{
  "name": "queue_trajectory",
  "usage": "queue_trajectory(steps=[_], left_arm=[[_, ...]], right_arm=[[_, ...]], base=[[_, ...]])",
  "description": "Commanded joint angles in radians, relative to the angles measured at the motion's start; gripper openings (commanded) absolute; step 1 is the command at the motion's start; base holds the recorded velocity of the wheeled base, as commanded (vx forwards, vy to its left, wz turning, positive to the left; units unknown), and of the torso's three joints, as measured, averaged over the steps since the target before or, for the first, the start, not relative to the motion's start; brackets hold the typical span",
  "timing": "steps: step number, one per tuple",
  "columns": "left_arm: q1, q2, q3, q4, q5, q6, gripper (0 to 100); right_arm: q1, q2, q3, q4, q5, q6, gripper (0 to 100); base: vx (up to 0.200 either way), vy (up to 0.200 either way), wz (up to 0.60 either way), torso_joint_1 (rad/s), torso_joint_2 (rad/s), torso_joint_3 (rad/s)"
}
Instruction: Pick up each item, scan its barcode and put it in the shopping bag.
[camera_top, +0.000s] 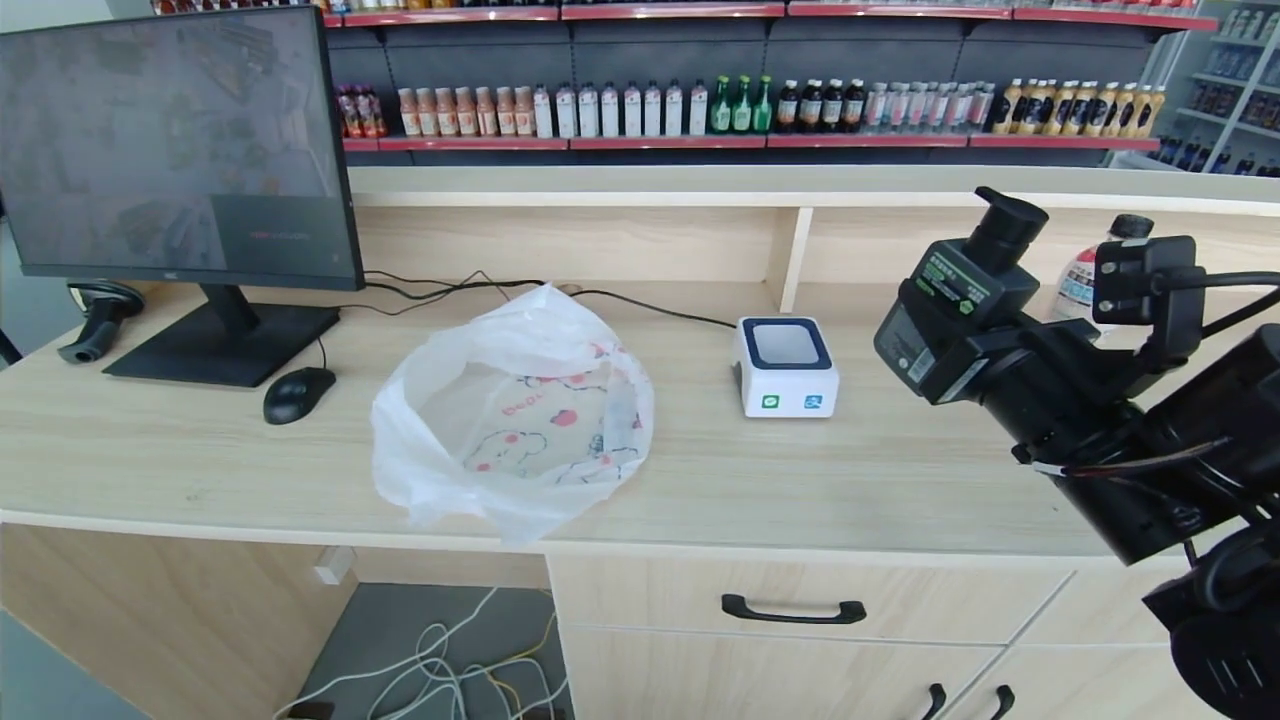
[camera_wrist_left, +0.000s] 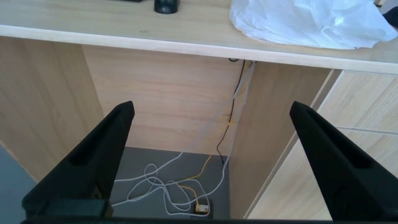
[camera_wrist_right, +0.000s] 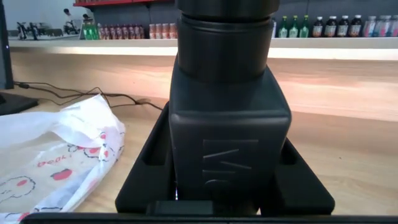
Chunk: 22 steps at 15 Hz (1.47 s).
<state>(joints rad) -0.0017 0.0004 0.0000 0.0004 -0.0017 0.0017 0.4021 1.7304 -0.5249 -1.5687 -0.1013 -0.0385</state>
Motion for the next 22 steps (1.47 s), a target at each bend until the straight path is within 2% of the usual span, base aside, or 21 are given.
queue_trajectory(steps=[1,7,8,12,14,22], left_arm=[[0.000,0.000,0.000,0.000,0.000,0.001,100],[0.000,0.000,0.000,0.000,0.000,0.001,100],[0.000,0.000,0.000,0.000,0.000,0.001,100],[0.000,0.000,0.000,0.000,0.000,0.000,100],[0.000,0.000,0.000,0.000,0.000,0.000,100],[0.000,0.000,0.000,-0.002,0.000,0.000,100]], right_arm=[[0.004,0.001,-0.003,-0.002,0.000,-0.001,0],[0.009,0.066,-0.072,-0.002,0.018,-0.023,0],[0.006,0.078,-0.083,-0.002,0.055,-0.055,0],[-0.055,0.222,-0.201,-0.002,0.365,-0.230,0],[-0.083,0.279,-0.276,-0.002,0.462,-0.314,0],[-0.086,0.425,-0.538,-0.002,0.577,-0.486,0]], base=[[0.000,0.000,0.00,0.000,0.00,0.000],[0.000,0.000,0.00,0.000,0.00,0.000],[0.000,0.000,0.00,0.000,0.00,0.000],[0.000,0.000,0.00,0.000,0.00,0.000],[0.000,0.000,0.00,0.000,0.00,0.000],[0.000,0.000,0.00,0.000,0.00,0.000]])
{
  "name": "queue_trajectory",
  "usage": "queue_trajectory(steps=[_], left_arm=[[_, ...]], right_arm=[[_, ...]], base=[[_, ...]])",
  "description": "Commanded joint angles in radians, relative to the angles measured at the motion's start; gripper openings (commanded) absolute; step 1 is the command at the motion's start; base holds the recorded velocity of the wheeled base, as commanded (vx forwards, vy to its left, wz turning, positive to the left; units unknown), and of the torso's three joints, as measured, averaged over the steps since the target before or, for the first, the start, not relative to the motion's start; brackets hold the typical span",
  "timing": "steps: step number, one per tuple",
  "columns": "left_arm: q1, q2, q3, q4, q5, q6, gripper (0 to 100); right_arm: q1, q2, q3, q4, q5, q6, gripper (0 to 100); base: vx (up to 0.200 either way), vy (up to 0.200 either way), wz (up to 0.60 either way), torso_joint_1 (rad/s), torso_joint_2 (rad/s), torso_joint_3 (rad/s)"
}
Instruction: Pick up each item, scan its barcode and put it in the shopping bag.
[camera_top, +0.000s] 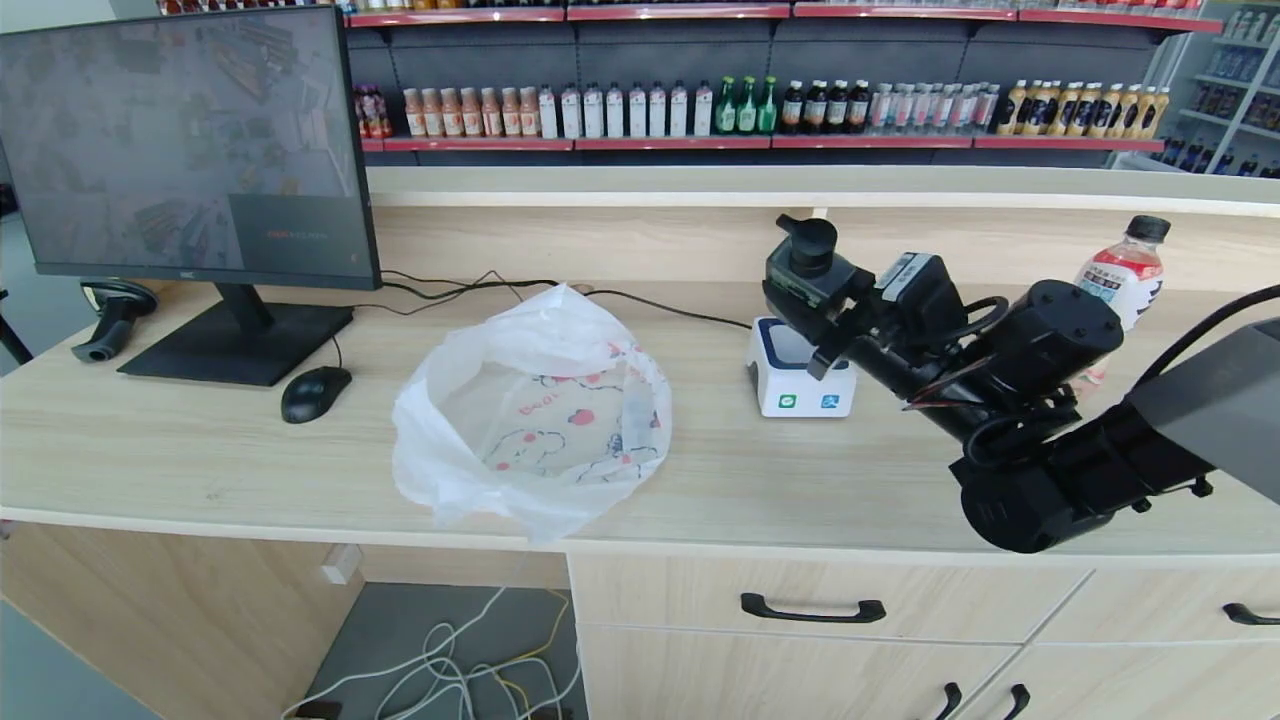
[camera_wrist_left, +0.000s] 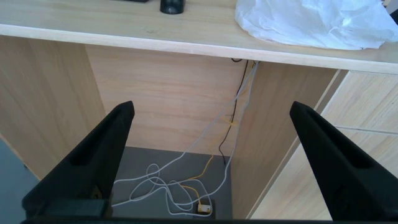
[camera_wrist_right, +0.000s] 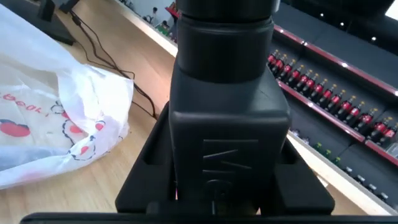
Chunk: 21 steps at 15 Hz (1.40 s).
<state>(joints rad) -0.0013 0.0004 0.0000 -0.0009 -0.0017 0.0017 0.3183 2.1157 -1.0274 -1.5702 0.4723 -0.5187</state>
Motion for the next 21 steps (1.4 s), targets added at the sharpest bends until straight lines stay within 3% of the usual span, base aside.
queue_trajectory(steps=[1,6,21], left_arm=[[0.000,0.000,0.000,-0.002,0.000,0.001,100],[0.000,0.000,0.000,-0.005,0.000,0.001,100],[0.000,0.000,0.000,-0.005,0.000,0.001,100]], right_arm=[[-0.002,0.041,-0.049,-0.001,0.014,-0.034,0],[-0.050,0.073,-0.052,-0.001,0.127,-0.167,0],[-0.099,0.168,-0.151,-0.001,0.143,-0.173,0]], base=[[0.000,0.000,0.00,0.000,0.00,0.000],[0.000,0.000,0.00,0.000,0.00,0.000],[0.000,0.000,0.00,0.000,0.00,0.000]])
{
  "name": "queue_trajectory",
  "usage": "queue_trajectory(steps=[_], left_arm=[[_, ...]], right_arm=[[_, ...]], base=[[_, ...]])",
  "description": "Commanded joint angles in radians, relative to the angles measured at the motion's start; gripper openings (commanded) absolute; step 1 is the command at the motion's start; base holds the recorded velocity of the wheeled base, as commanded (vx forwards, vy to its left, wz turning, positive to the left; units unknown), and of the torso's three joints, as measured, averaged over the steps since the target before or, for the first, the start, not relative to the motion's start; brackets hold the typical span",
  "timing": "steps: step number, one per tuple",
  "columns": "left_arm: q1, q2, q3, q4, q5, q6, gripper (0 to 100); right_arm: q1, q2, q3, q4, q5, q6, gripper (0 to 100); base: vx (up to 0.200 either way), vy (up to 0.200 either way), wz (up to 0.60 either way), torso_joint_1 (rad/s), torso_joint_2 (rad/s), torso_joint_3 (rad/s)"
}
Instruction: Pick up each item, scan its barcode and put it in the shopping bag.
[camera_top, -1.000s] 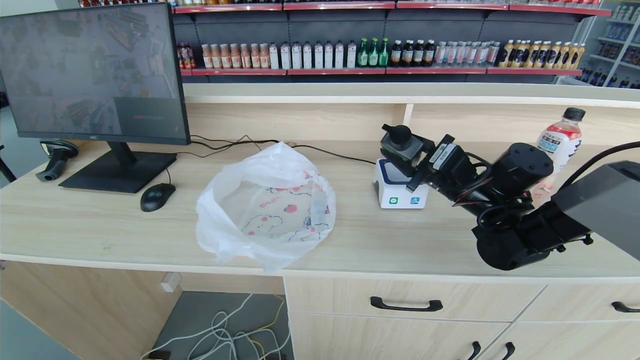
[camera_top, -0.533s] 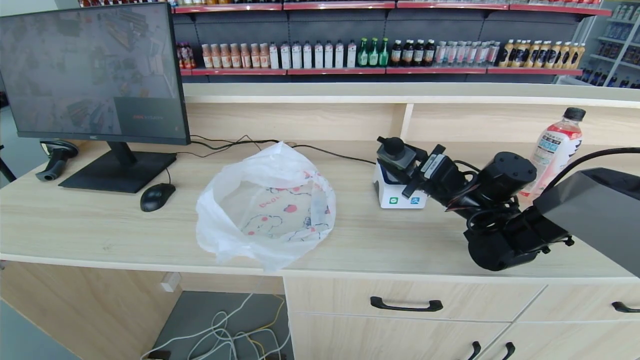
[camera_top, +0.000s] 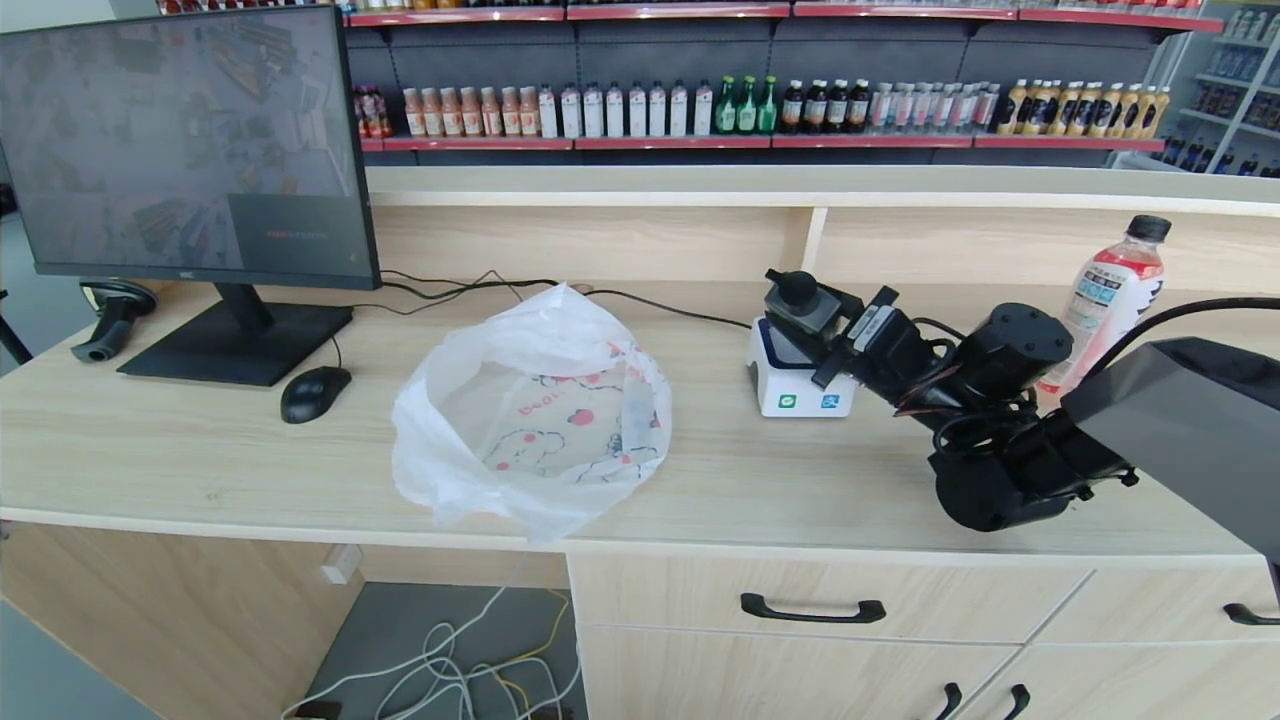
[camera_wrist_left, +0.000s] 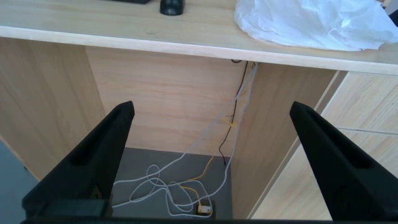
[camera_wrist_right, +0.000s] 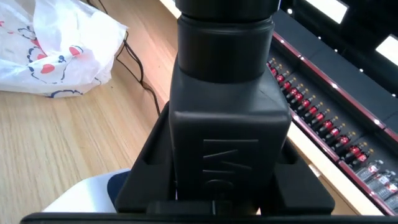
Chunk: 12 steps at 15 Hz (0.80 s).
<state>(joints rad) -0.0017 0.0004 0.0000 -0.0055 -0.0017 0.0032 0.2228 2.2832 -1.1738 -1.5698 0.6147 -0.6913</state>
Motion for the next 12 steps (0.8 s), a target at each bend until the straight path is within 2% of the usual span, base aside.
queue_trajectory(steps=[1,12], left_arm=[[0.000,0.000,0.000,-0.001,0.000,0.000,100],[0.000,0.000,0.000,0.002,0.000,-0.002,100]], right_arm=[[-0.003,0.002,-0.009,-0.001,0.000,0.001,0],[-0.003,0.010,-0.007,-0.001,0.000,0.006,0]], base=[[0.000,0.000,0.00,0.000,0.00,0.000],[0.000,0.000,0.00,0.000,0.00,0.000]])
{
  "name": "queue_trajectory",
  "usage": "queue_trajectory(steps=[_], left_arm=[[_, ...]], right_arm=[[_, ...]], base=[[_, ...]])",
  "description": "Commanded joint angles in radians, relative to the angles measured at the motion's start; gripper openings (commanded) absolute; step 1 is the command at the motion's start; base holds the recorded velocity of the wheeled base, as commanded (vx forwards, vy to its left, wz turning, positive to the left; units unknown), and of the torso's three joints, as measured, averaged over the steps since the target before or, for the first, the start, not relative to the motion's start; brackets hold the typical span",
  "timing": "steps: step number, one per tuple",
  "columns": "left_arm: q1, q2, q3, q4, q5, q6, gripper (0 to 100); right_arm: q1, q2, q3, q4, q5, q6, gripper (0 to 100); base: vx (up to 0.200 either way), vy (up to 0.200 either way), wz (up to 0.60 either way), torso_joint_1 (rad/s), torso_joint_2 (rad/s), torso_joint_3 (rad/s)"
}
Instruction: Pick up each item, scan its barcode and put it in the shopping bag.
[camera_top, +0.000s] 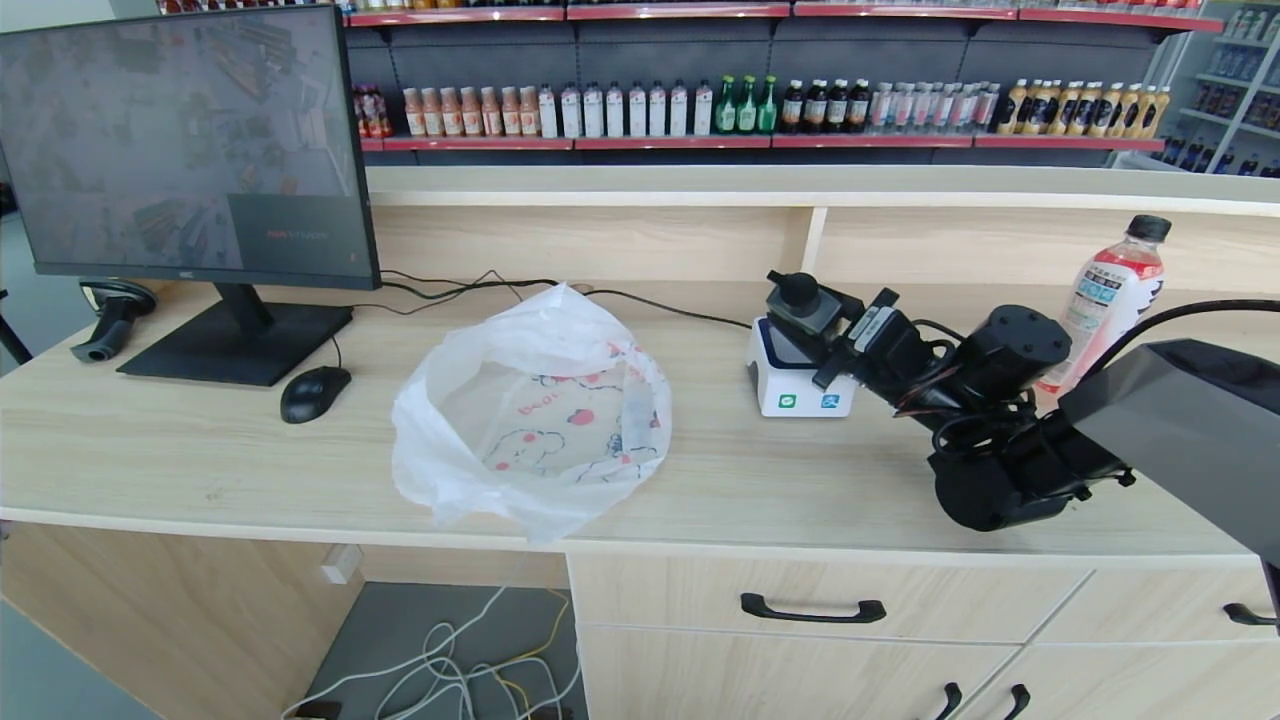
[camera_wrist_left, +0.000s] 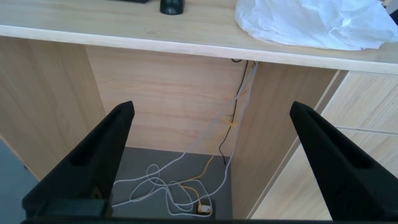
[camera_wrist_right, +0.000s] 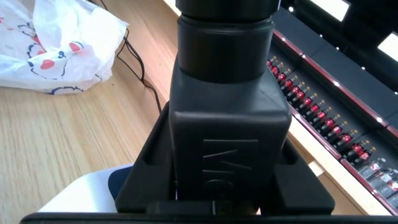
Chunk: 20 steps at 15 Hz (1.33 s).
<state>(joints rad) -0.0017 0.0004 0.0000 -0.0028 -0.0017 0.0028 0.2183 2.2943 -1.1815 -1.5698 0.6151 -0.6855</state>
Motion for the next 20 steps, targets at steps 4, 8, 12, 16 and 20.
queue_trajectory(steps=[4,8,12,16,20], left_arm=[[0.000,0.000,0.000,0.000,0.000,-0.001,100],[0.000,0.000,0.000,0.000,0.000,-0.001,100],[0.000,0.000,0.000,0.001,0.000,-0.001,100],[0.000,0.000,0.000,0.003,0.000,0.000,100],[0.000,0.000,0.000,0.001,0.000,0.000,100]], right_arm=[[0.001,-0.002,0.002,-0.001,0.000,0.000,0],[0.001,-0.009,0.003,-0.001,-0.014,0.020,0],[0.015,-0.062,0.005,-0.001,-0.052,0.073,0],[0.056,-0.130,0.042,-0.001,-0.222,0.228,0],[0.059,-0.225,0.183,-0.001,-0.374,0.347,0]], base=[[0.000,0.000,0.00,0.000,0.00,0.000],[0.000,0.000,0.00,0.000,0.00,0.000],[0.000,0.000,0.00,0.000,0.00,0.000],[0.000,0.000,0.00,0.000,0.00,0.000],[0.000,0.000,0.00,0.000,0.00,0.000]])
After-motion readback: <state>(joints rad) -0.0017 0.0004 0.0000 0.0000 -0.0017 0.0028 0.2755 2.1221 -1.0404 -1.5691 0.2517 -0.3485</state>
